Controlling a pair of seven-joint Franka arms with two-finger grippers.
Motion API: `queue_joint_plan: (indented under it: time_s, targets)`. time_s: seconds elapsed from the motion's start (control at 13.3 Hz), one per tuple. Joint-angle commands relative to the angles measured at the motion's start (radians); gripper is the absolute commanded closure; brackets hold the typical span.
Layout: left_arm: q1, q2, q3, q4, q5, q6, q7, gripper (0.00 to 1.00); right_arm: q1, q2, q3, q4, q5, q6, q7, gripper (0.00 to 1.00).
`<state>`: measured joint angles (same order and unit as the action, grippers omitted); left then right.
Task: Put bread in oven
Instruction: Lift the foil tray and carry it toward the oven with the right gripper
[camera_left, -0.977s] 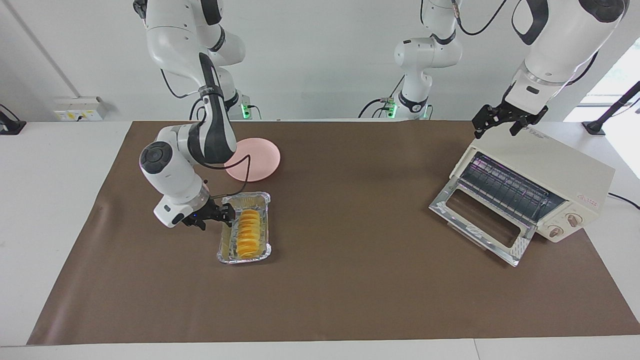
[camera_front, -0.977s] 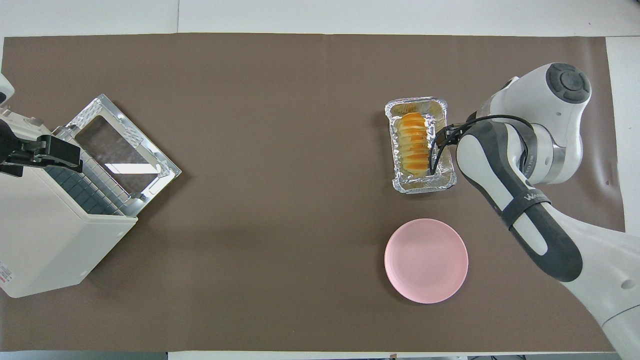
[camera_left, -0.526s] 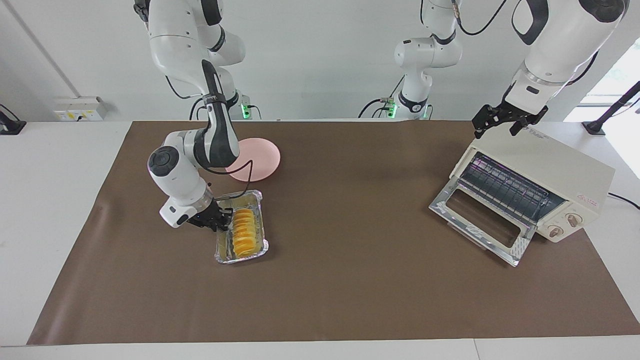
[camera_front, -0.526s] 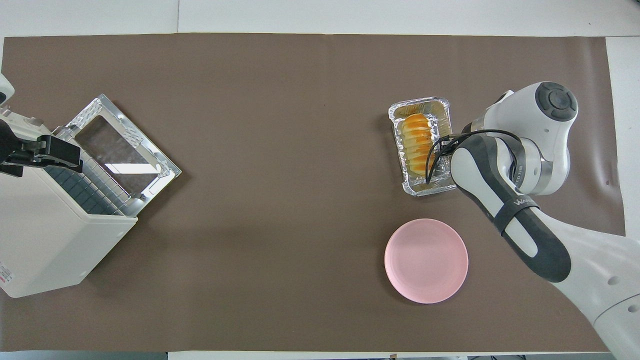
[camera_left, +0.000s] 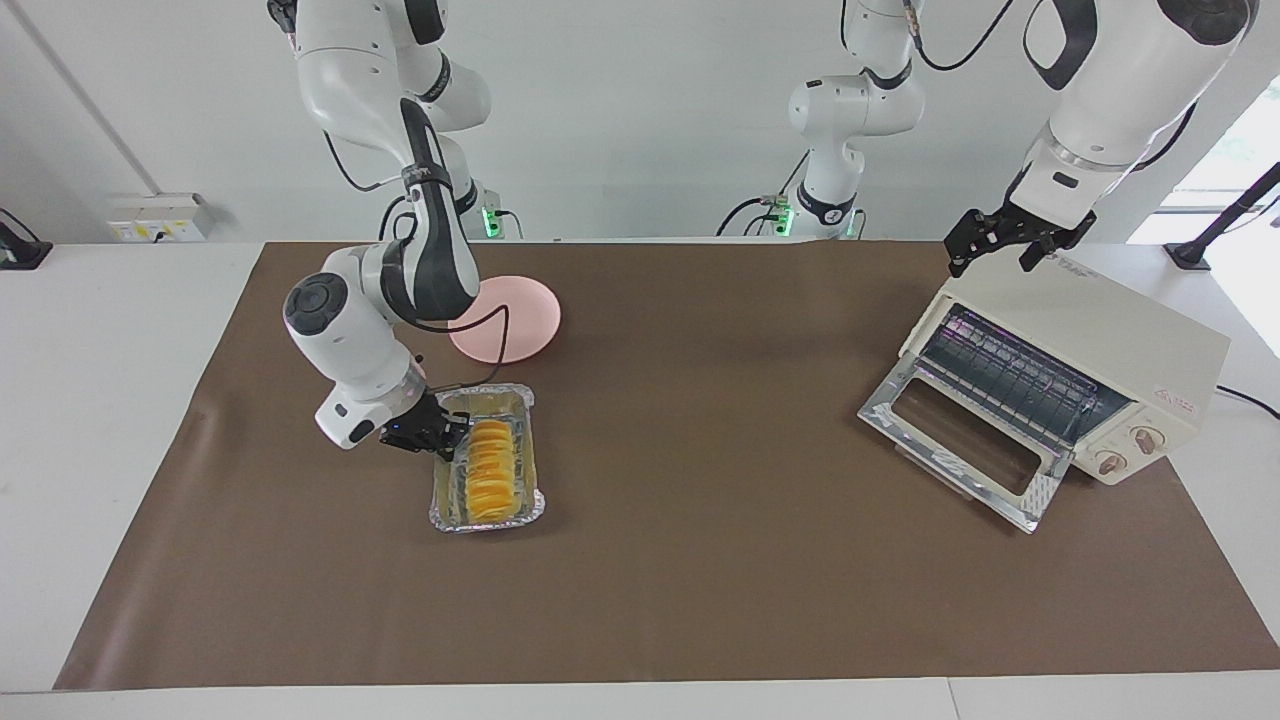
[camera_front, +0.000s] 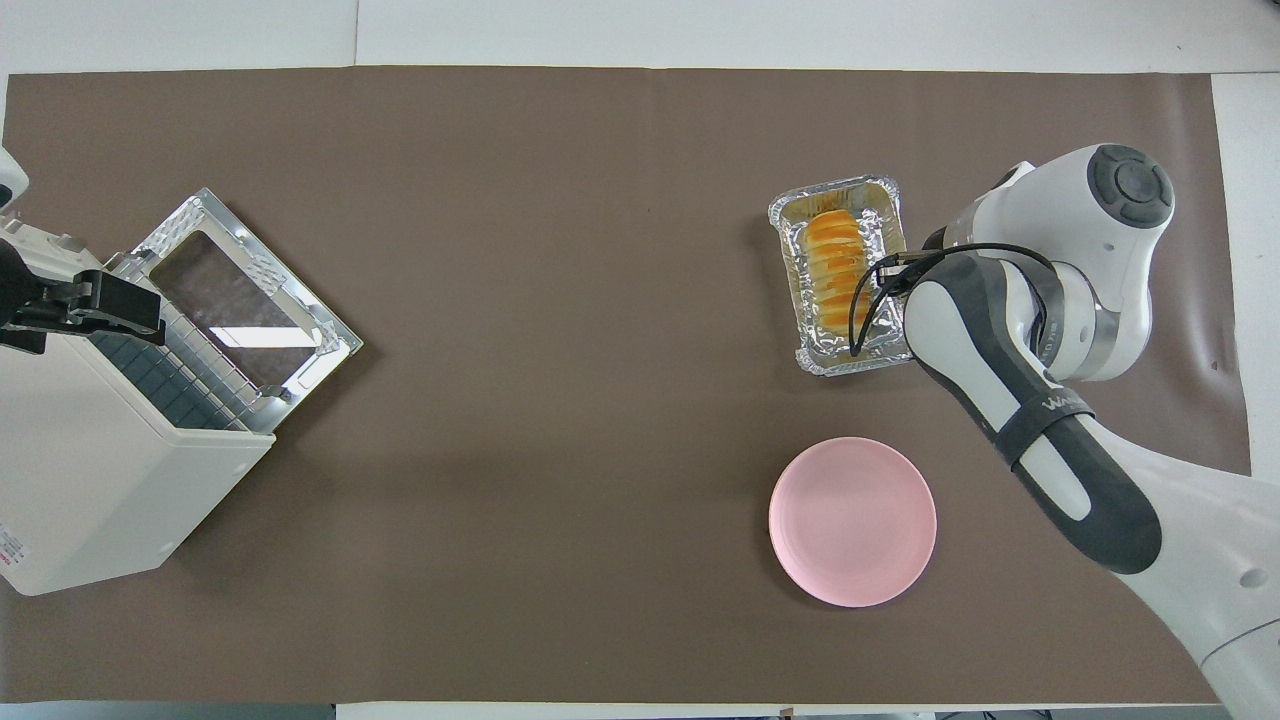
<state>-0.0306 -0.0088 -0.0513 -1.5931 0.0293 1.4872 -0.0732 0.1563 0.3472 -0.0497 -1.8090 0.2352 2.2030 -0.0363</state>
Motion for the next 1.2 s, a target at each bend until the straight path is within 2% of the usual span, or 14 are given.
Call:
queue_joint_plan:
  time_s: [0.0, 0.3, 0.45, 0.6, 0.68, 0.83, 0.98, 1.13]
  targets:
    - [0.006, -0.028, 0.001, -0.028, -0.015, -0.007, -0.002, 0.00, 0.080, -0.004, 0.005, 0.081, 0.024, -0.029, 0.105, 1.00]
    - [0.006, -0.028, 0.001, -0.028, -0.015, -0.007, -0.002, 0.00, 0.234, 0.019, 0.005, 0.160, 0.021, -0.029, 0.182, 1.00]
    - [0.006, -0.028, 0.001, -0.028, -0.015, -0.007, -0.002, 0.00, 0.320, 0.103, 0.002, 0.267, 0.007, -0.074, 0.315, 1.00]
    - [0.006, -0.028, 0.001, -0.028, -0.017, -0.007, -0.002, 0.00, 0.380, 0.238, 0.002, 0.446, 0.006, -0.109, 0.422, 1.00]
    - [0.006, -0.028, 0.001, -0.028, -0.015, -0.007, -0.002, 0.00, 0.405, 0.281, 0.002, 0.483, 0.006, -0.094, 0.446, 1.00]
    - [0.006, -0.028, 0.001, -0.028, -0.017, -0.007, -0.002, 0.00, 0.463, 0.334, 0.001, 0.513, 0.006, -0.068, 0.519, 1.00]
    - [0.006, -0.028, 0.001, -0.028, -0.015, -0.007, -0.002, 0.00, 0.506, 0.352, 0.001, 0.502, -0.014, -0.011, 0.575, 1.00]
    - [0.006, -0.028, 0.001, -0.028, -0.015, -0.007, -0.002, 0.00, 0.511, 0.381, 0.001, 0.497, -0.020, 0.021, 0.608, 1.00]
